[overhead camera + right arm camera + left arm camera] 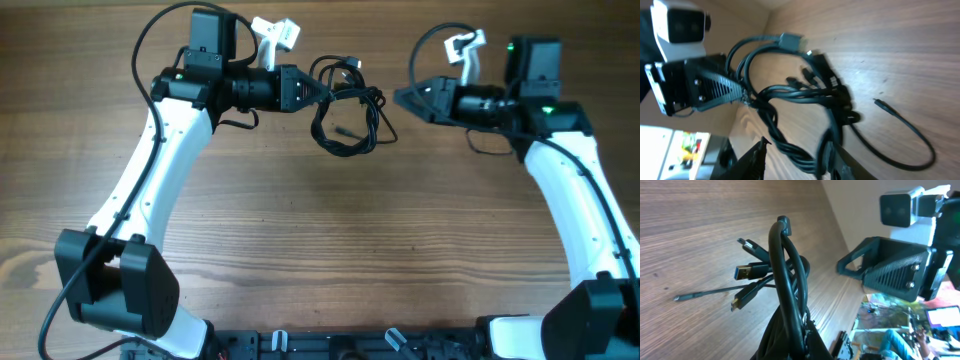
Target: Untangle cables
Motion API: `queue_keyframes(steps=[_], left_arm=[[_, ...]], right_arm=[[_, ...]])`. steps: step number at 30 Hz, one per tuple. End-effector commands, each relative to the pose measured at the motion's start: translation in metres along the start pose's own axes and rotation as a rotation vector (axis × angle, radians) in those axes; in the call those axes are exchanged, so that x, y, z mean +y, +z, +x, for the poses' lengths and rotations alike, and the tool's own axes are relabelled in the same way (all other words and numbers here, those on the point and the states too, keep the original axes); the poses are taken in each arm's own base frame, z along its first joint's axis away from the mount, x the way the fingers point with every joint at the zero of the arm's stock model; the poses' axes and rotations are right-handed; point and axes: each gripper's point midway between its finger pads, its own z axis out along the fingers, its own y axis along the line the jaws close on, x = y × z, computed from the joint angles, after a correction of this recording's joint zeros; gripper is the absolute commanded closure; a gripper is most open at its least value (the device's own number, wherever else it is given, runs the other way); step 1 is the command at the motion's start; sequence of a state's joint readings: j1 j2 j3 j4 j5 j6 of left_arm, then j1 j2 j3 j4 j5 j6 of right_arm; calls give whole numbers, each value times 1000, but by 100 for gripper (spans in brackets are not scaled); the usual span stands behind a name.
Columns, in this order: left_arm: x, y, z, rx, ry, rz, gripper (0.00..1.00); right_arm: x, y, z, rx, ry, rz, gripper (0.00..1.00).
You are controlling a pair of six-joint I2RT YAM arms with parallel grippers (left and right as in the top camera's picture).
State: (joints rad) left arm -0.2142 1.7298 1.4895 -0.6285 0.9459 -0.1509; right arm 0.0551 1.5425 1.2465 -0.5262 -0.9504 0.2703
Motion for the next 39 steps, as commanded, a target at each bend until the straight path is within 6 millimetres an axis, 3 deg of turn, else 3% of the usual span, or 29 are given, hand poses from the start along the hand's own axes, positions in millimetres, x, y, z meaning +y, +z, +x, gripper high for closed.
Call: queue_keyframes(steps=[1,4,8,11,15,20,24,29,39], left_arm=[[-29,0,4,24,25,109,96],[-32,3,8,43,-51,110,96],[-31,3,9,51,-140,107,96],[-31,3,9,52,-159,106,96],[-32,3,8,52,-188,106,96],[-32,3,8,53,-240,105,96],[-32,3,8,56,-303,104,96],[-32,3,8,58,-322,104,96],[-34,3,8,66,-363,117,96]], right_arm=[[15,2,-2,1,-102,-14,50],[11,2,-1,5,-143,5,47],[-17,-1,9,29,-70,162,46],[-27,-3,21,66,-23,216,46],[-26,1,26,89,-39,214,47],[-20,17,32,124,-118,208,47],[-26,36,32,129,-174,260,49],[-45,46,28,115,-159,366,51],[-53,71,20,96,-209,348,53]])
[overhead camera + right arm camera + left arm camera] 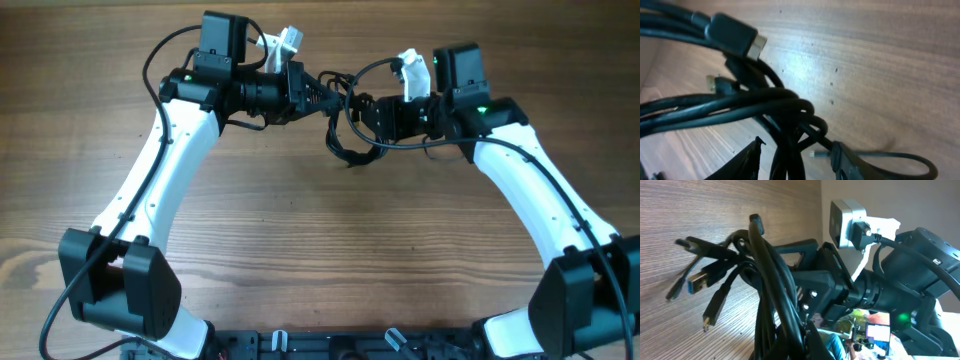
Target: Untangle cables
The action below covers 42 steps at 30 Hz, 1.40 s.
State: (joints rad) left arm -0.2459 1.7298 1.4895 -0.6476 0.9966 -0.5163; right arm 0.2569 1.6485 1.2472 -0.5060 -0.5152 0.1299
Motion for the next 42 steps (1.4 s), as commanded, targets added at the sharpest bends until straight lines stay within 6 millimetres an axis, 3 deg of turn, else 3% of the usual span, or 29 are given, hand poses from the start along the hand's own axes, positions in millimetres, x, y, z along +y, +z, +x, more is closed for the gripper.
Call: queue_keyframes(steps=[1,5,9,13,16,19,21,24,27,31,35,36,39,42], left_arm=[[-17,-5,4,22,4,60,96],[-17,-5,4,22,-17,60,96],[-17,-5,4,20,-15,60,96],[-18,-5,3,16,-7,63,96],[-19,-5,1,10,5,66,96],[-17,-5,-2,-5,11,52,96],[-10,-5,-7,-35,8,9,96],[13,-7,-17,-104,-19,-117,96],[44,-14,-23,-174,-71,-283,96],[82,-32,-32,-296,-190,-493,96],[96,-43,-37,-352,-206,-581,96],[96,-42,-37,-351,-206,-581,96],[97,-43,-34,-342,-214,-587,96],[101,-43,-26,-313,-226,-608,84]], right_arm=[[-4,10,-6,-10,-13,18,55],[1,14,-5,-2,-24,2,58],[21,18,2,21,-81,-77,57],[22,21,7,37,-31,-84,60],[13,24,10,49,38,-38,72],[3,25,12,52,95,17,95],[-1,22,9,43,132,29,96],[1,4,-1,3,155,0,96],[8,-28,-12,-50,162,-32,96],[10,-65,-5,-53,198,-24,96],[25,-87,15,-3,149,-63,96],[38,-93,23,20,93,-115,96],[48,-99,36,61,55,-161,96],[50,-99,43,83,23,-171,96]])
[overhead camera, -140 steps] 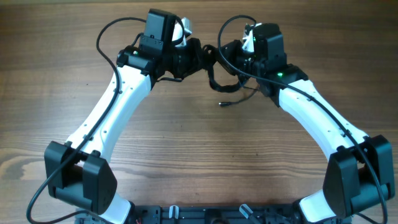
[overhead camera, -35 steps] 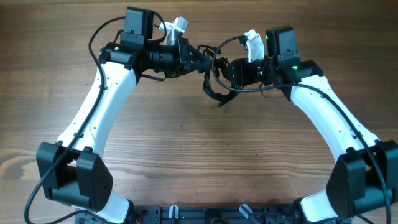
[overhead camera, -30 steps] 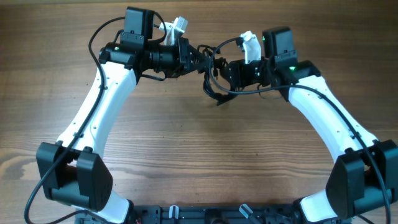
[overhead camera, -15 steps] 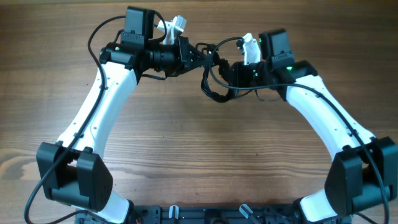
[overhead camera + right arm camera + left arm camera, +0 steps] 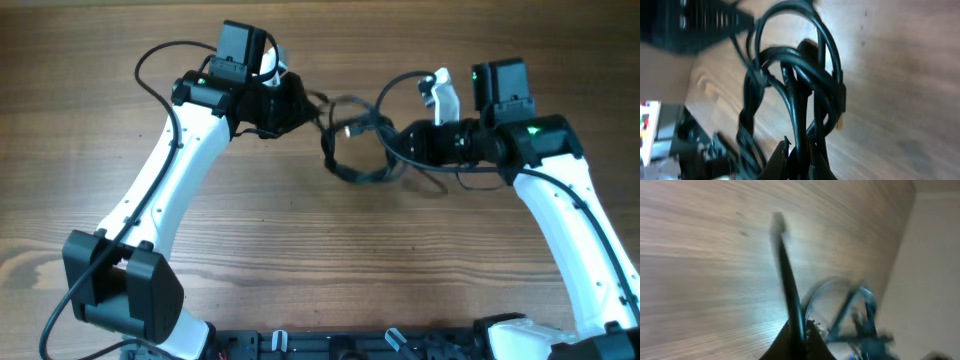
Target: Untangle cables
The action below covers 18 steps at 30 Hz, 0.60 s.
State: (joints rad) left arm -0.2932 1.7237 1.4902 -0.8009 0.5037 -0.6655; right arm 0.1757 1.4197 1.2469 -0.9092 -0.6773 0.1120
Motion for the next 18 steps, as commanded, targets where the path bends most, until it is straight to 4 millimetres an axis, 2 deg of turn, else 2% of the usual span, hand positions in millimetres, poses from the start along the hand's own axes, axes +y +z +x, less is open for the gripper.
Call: queue_keyframes(steps=[1,2,3,7,9,12,18], left_arm=[[35,-16,-31,-138,-6,-148,85],[35,-16,-29,-128,30,-148,86],[29,-14,-22,-83,92,-114,85],[24,-13,-13,-35,158,-78,85],[18,-13,-7,-3,210,-38,86],[9,-13,0,28,303,14,78],[14,-19,-16,-16,372,18,60]], right_arm=[[20,-16,1,-26,-149,-90,96],[31,-17,1,-30,-192,-155,96],[50,-21,-4,-61,-257,-264,96],[59,-25,-22,-126,-265,-301,96],[45,-23,-37,-165,-169,-213,96],[25,-21,-45,-195,-109,-92,96],[-16,-18,-31,-142,-116,131,96]])
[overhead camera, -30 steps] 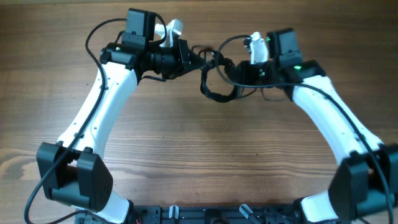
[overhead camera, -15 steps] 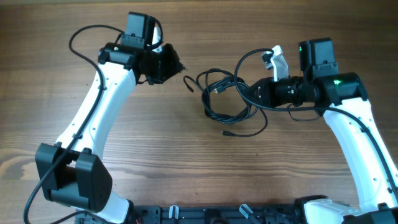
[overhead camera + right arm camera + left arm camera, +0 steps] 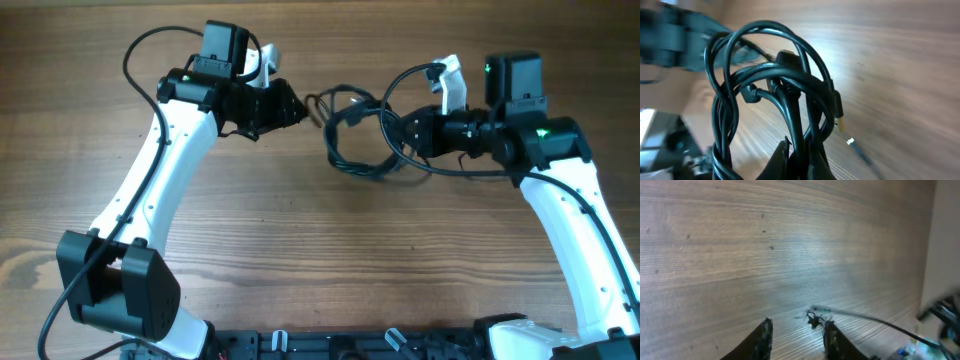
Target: Untangle cables
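A knot of black cables (image 3: 352, 132) hangs between the arms over the wooden table (image 3: 320, 250). My right gripper (image 3: 408, 134) is shut on it. In the right wrist view, strands of the bundle (image 3: 774, 85) run down between the shut fingers of my right gripper (image 3: 800, 161), and a gold plug tip sticks out at the right. My left gripper (image 3: 298, 108) is just left of the knot. In the left wrist view my left gripper (image 3: 795, 341) is open with nothing in it, and a thin cable (image 3: 860, 318) lies on the wood beyond its right finger.
The table's far edge and a pale wall (image 3: 945, 240) lie beyond the left gripper. A black rail (image 3: 330, 346) runs along the table's front edge. Each arm's own wiring loops above its wrist.
My left gripper was shut on a black strand; now it is open and empty, slightly further left. My right gripper still grips the bundle, which hangs from it alone.
First my left gripper held the tangled bundle while the right stood open, apart at the right. Then the right gripper's open fingers were at the bundle. Later both were shut on it and further apart. Now only the right holds it.
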Motion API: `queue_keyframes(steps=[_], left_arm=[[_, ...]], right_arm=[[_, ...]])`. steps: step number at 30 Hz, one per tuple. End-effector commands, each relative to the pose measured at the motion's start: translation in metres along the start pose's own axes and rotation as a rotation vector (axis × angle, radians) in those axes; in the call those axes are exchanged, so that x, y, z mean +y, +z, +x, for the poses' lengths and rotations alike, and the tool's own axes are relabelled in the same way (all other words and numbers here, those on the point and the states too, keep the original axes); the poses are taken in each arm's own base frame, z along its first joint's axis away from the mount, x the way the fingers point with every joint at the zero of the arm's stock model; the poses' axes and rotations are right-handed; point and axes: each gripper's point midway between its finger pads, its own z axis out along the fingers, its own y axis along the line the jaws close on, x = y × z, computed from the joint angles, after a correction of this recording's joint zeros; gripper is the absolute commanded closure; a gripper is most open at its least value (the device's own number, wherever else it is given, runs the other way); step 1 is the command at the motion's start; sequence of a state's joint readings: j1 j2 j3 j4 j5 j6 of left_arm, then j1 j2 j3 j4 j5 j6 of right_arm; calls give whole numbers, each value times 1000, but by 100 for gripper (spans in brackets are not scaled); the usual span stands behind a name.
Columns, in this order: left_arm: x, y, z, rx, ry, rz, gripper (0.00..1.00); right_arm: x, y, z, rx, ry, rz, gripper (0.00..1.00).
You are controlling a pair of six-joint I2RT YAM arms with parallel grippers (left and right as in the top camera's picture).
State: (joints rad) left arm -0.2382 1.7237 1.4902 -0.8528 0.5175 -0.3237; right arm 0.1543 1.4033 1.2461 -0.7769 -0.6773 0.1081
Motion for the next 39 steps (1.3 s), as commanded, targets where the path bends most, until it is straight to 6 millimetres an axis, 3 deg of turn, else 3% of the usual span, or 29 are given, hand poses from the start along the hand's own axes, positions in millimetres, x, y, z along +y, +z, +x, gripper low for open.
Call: queue_keyframes(steps=[1,3,8,13,16,19,22,26,30,36,39], left_arm=[[0,-12,-16,-52,108,42,57],[0,-17,-23,-77,125,70,50],[-43,-34,-22,-77,302,366,42],[-52,-33,-18,-68,324,397,37],[-67,-32,-7,-37,378,454,24],[-70,-14,9,6,419,380,21],[-56,13,23,57,429,199,22],[-54,35,39,120,439,152,28],[-49,44,43,150,418,145,37],[-56,54,55,207,404,205,39],[-63,59,61,220,422,218,51]], right_arm=[[-19,-9,3,4,-58,141,96],[-23,-9,6,19,-70,158,96],[-23,-9,7,30,-130,156,96],[-23,-9,8,32,-131,155,96],[-23,-9,8,32,-131,155,96],[-23,-9,9,35,-129,155,96],[-20,-8,10,39,-131,139,96],[-15,-8,10,39,-139,112,96],[-11,-7,9,35,-143,90,96],[10,-7,3,5,-160,-29,96],[25,-8,-1,-12,-169,-116,96]])
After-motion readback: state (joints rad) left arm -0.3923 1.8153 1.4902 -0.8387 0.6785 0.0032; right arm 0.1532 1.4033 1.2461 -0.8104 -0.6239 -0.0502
